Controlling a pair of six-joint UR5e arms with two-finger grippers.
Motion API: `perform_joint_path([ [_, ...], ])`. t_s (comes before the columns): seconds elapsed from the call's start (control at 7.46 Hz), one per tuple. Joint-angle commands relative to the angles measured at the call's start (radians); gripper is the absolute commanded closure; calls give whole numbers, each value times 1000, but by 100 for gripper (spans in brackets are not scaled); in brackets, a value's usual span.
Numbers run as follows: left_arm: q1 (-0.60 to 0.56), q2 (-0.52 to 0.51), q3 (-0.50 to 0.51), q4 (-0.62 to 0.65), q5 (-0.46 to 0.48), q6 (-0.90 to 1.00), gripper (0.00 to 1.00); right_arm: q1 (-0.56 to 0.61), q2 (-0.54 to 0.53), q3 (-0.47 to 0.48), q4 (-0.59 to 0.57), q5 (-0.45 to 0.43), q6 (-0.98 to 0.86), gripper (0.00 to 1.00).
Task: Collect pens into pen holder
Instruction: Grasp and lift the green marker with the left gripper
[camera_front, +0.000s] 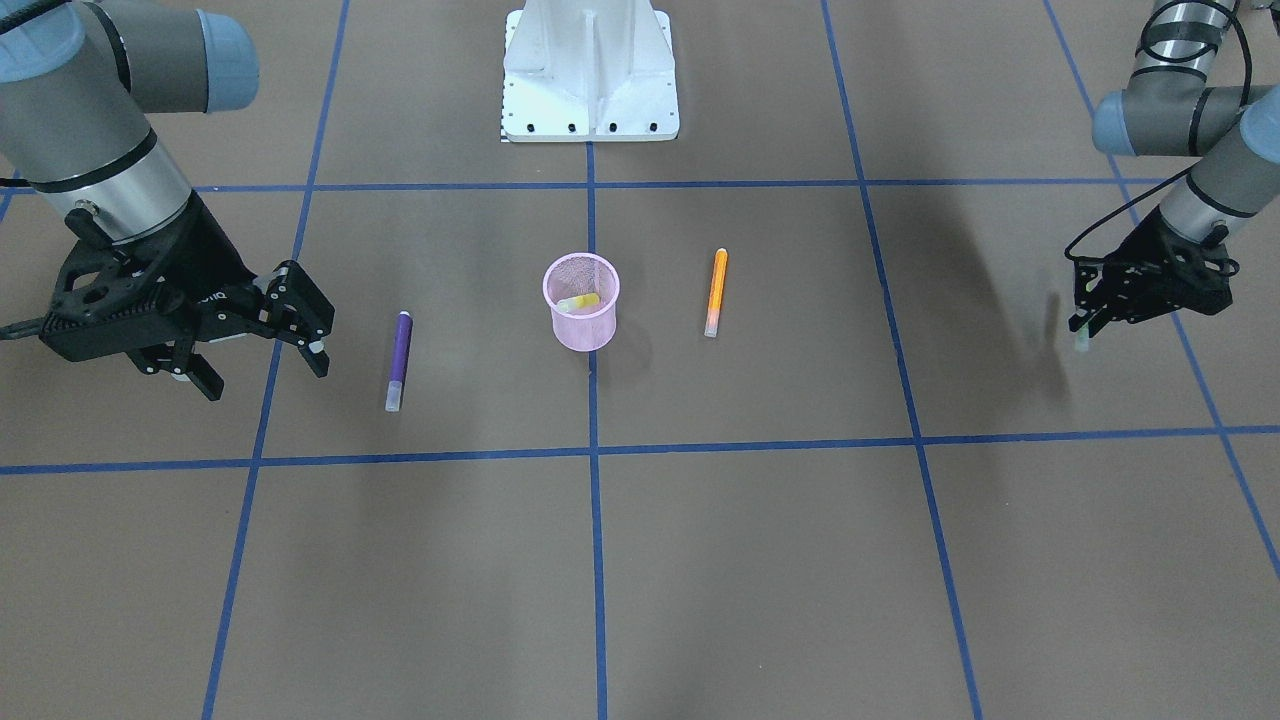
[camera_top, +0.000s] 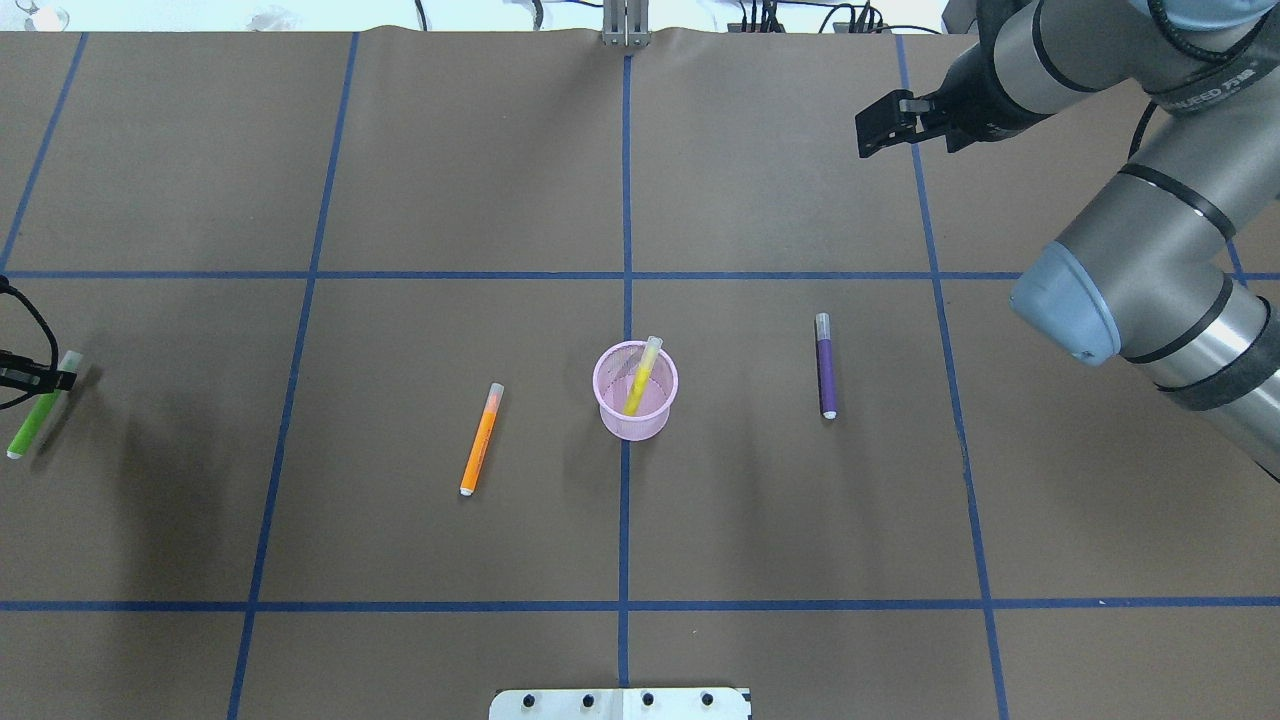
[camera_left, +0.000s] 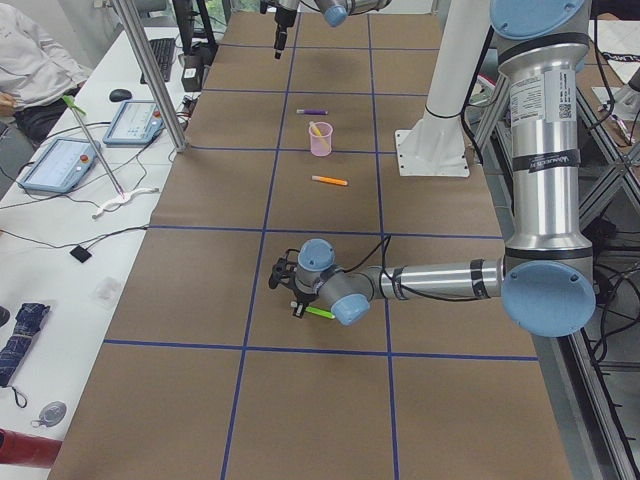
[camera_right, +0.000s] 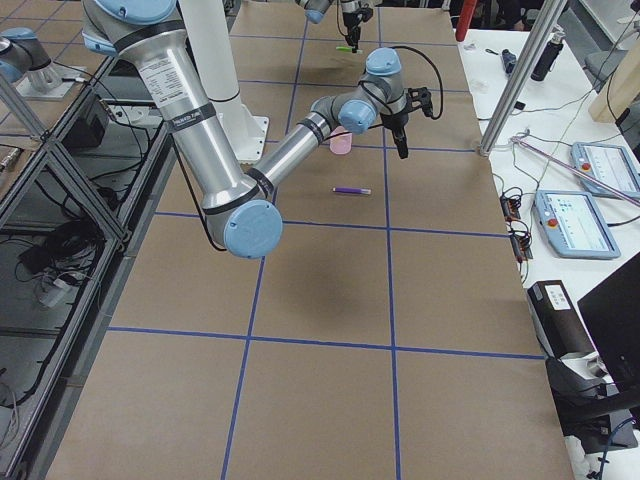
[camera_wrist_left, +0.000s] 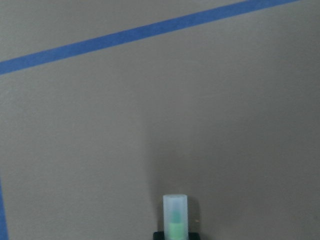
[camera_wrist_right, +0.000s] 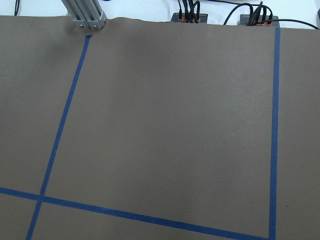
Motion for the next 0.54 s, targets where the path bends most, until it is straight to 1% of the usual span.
perform_joint_path([
  [0.0, -2, -175, -43, -141, -4, -11, 100, 0, -4, 0, 2, -2, 0, 0],
  [0.13, 4, -257, -43, -146, -1, -96, 100, 0, -11, 2, 3, -6, 0, 0],
  [0.27, 19, -314, -42, -214, 6, -124, 100, 0, -11, 2, 3, -9, 0, 0],
  [0.4, 66, -339, -43, -324, 65, -128, 100, 0, -14, 0, 2, -10, -2, 0],
])
